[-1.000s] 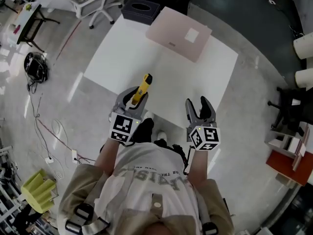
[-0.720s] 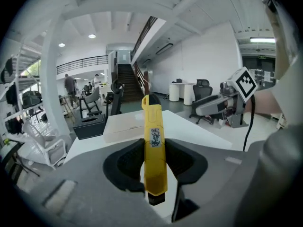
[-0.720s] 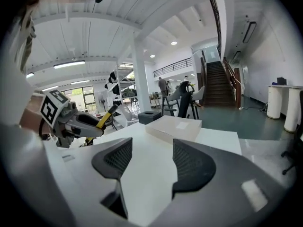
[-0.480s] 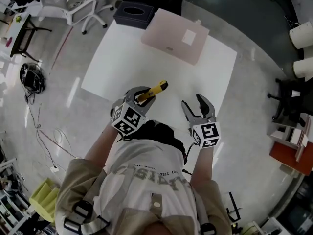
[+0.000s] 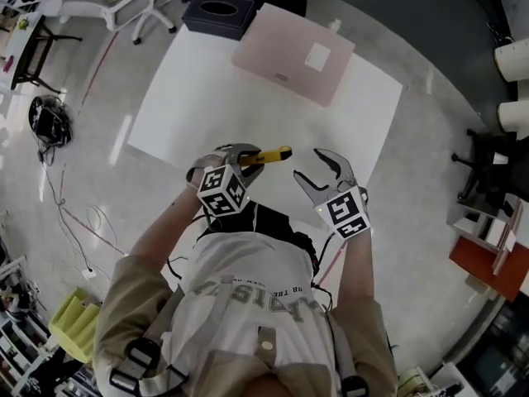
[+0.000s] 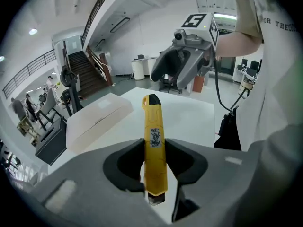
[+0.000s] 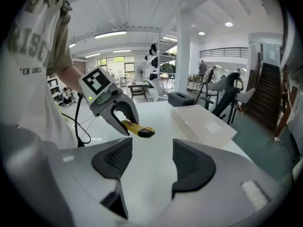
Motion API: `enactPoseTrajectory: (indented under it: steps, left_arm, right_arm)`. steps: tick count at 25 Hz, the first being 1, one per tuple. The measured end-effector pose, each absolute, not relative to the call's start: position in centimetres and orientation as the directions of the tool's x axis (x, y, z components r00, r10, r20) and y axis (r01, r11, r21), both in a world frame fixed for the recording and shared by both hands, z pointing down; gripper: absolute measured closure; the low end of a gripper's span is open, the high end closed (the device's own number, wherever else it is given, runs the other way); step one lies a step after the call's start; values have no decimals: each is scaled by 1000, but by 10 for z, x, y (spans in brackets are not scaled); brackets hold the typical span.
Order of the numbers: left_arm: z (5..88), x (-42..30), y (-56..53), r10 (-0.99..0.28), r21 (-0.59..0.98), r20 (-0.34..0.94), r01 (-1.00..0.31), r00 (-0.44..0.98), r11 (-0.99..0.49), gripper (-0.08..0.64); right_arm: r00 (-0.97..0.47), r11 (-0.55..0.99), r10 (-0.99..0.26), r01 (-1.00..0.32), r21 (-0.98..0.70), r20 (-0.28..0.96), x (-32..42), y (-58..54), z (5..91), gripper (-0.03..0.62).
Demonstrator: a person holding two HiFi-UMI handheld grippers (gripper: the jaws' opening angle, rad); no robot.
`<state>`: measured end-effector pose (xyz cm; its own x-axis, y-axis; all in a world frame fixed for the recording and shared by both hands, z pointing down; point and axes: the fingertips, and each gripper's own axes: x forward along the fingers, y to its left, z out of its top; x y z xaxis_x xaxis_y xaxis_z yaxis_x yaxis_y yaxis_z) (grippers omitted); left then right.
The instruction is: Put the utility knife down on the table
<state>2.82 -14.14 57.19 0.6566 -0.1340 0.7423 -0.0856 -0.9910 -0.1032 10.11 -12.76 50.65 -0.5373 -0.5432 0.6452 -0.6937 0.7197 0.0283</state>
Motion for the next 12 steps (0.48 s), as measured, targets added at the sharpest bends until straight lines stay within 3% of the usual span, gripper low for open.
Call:
enactPoseTrajectory:
  steps: [8,12]
  left_arm:
    - [607,42,-139,-82,-92,807,-12,585,-996,425]
    - [621,45,-138,-43,-60,826,12,562,-998,425]
  right_arm:
    - [-509,914,-312,-392,107,802,73,-132,561,330]
    - [-484,959,-235,-259,119,843,60,-134,587,367]
